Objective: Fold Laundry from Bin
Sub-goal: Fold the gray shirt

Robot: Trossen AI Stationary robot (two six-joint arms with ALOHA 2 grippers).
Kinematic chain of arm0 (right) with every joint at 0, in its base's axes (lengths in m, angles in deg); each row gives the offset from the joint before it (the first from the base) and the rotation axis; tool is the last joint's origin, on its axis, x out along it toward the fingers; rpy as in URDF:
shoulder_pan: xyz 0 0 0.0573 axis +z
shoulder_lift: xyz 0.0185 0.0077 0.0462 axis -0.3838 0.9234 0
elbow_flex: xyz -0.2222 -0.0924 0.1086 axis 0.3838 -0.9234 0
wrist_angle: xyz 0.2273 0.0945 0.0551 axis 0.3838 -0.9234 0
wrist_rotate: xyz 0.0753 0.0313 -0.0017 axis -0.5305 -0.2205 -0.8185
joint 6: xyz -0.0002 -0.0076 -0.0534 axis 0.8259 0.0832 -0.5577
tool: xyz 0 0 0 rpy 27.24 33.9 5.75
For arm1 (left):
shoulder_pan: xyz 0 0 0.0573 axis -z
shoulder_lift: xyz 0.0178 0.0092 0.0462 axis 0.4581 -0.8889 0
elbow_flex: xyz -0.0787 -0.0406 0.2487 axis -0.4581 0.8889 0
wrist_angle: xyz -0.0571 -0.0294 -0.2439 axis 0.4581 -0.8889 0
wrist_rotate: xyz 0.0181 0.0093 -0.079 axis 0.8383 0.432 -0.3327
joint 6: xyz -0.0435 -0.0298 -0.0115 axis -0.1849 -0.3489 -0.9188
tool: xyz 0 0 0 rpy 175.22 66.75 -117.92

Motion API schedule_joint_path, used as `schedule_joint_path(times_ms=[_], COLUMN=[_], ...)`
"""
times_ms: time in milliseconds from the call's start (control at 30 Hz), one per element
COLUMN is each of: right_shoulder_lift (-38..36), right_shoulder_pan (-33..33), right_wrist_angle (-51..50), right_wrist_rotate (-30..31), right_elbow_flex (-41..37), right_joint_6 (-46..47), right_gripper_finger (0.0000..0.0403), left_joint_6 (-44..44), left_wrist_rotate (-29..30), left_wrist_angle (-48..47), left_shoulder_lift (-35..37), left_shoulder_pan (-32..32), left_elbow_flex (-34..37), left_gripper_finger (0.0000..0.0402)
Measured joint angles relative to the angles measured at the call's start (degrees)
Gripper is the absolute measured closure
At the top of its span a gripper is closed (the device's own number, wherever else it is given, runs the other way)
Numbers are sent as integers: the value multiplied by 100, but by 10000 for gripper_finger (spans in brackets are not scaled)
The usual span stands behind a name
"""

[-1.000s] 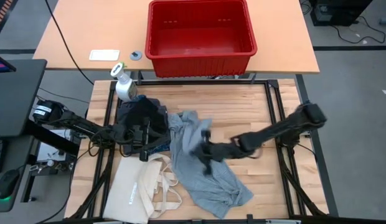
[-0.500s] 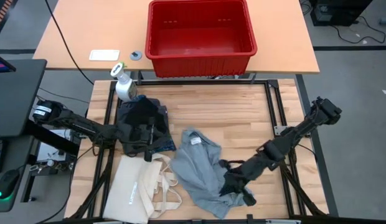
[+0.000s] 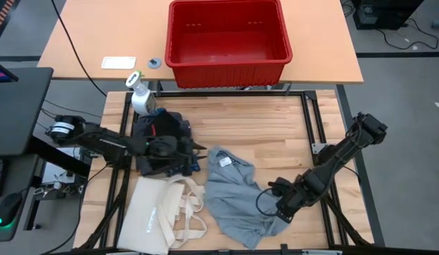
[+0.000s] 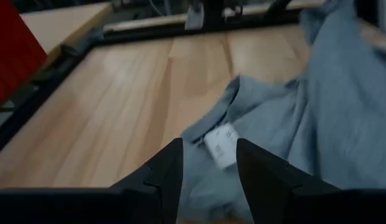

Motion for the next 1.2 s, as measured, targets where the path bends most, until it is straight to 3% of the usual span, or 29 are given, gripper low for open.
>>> schedule_joint_path(times_ms=[167, 267, 467, 700, 800, 867, 933, 1067, 1200], right_shoulder_lift=[36, 38, 40, 52, 62, 64, 67, 67, 75], right_shoulder_pan=[182, 299, 443, 450, 450, 450, 450, 401, 201], right_wrist_angle=[246, 256, 298, 578, 684, 703, 700, 782, 1258], right_wrist_rotate=[-934, -1110, 45, 924, 1137, 1334, 1749, 3129, 3800], right_elbow_flex=[-6, -2, 5, 7, 7, 7, 7, -34, -319], right_joint_6=[696, 1170, 1189, 1044, 1005, 976, 819, 411, -482], right_gripper_finger=[311, 281, 260, 261, 261, 261, 261, 262, 260], left_joint_6=[168, 424, 1129, 1635, 1835, 1973, 2117, 2337, 2354], left_wrist_rotate=[-226, -546, -638, -726, -817, -903, -1002, -1288, -1478], left_wrist_angle=[-2, -111, -1126, -1956, -2123, -2155, -2162, -2380, -2982], left_shoulder_lift=[-629, -921, -1389, -2057, -2246, -2271, -2260, -2103, -1666], left_shoulder_pan=[-228, -413, -820, -1152, -1199, -1166, -1107, -981, -854], left_elbow_flex=[-277, -507, -1119, -1633, -1708, -1749, -1779, -1921, -2208], left_gripper_finger=[217, 181, 117, 112, 134, 172, 228, 366, 389])
